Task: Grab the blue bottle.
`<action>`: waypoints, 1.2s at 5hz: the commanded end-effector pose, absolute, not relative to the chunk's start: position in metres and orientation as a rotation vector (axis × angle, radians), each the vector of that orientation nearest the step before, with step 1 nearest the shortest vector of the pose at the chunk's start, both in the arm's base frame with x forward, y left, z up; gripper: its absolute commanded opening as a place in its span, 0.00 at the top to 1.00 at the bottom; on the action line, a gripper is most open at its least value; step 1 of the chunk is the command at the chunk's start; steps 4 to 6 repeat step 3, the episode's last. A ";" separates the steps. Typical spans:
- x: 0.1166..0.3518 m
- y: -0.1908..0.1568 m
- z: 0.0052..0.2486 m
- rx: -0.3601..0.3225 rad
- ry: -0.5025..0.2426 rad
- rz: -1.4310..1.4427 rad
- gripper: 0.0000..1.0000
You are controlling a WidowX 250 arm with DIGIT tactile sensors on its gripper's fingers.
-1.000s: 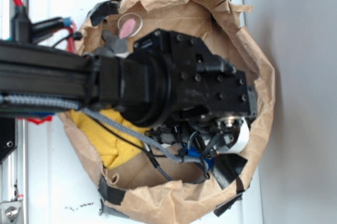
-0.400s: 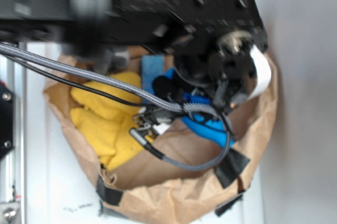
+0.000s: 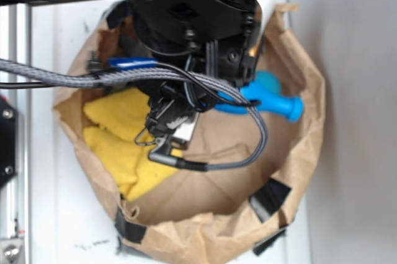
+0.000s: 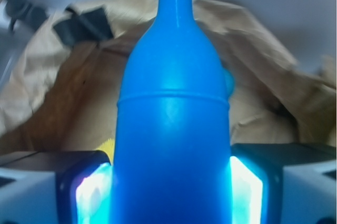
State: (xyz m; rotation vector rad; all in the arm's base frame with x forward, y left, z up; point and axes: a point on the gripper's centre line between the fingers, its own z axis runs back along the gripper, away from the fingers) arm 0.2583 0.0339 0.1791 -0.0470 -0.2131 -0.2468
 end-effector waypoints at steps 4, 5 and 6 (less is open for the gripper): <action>0.263 0.025 0.202 -0.059 -0.202 -0.087 1.00; 0.263 0.025 0.202 -0.059 -0.202 -0.087 1.00; 0.263 0.025 0.202 -0.059 -0.202 -0.087 1.00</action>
